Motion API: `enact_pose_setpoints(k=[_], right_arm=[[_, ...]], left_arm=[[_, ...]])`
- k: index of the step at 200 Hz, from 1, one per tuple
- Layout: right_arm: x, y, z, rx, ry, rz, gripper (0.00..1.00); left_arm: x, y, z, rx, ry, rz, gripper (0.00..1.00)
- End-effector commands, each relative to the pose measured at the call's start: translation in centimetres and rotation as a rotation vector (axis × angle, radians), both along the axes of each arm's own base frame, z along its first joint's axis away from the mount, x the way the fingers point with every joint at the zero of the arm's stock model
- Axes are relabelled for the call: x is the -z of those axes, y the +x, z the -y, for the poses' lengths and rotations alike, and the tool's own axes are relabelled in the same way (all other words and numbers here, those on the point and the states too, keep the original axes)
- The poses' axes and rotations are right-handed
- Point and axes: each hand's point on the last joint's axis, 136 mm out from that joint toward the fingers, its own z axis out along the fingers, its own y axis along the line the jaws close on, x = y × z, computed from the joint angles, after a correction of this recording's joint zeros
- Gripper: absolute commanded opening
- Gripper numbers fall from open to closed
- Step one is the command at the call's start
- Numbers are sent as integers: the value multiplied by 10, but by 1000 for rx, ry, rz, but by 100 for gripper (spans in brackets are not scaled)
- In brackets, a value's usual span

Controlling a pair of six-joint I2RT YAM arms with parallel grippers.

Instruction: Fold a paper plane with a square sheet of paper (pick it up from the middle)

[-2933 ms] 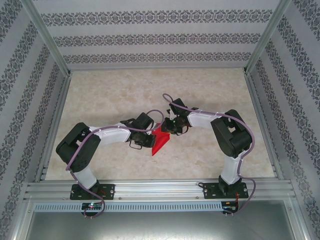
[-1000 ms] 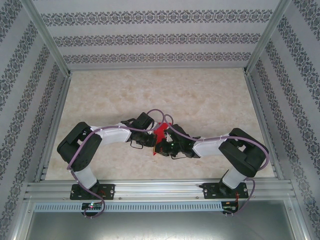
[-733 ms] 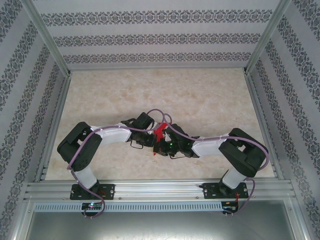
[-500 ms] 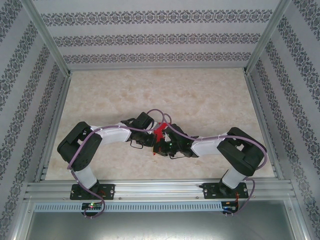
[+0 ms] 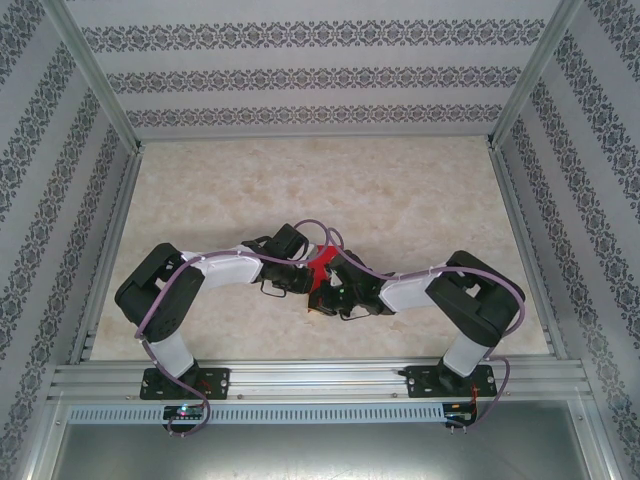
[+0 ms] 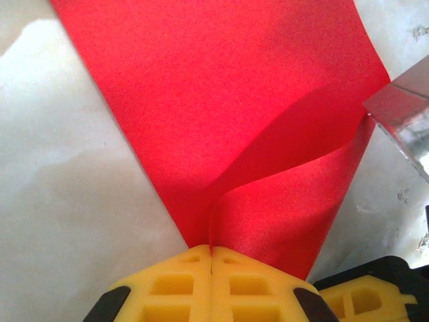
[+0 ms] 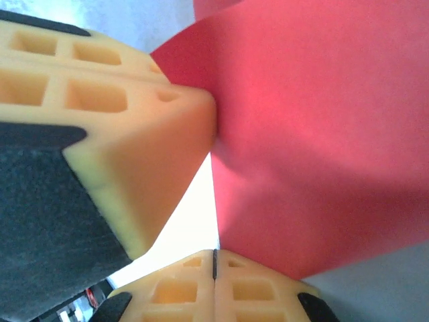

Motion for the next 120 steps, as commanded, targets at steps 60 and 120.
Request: enact_pose_setpoints(k=[60, 120], right_arm=[[-24, 7, 11, 29, 21, 73, 3], [-23, 22, 18, 55, 29, 91, 4]], left_arm=[[13, -5, -8, 5, 49, -49, 1], [12, -5, -7, 6, 47, -49, 1]])
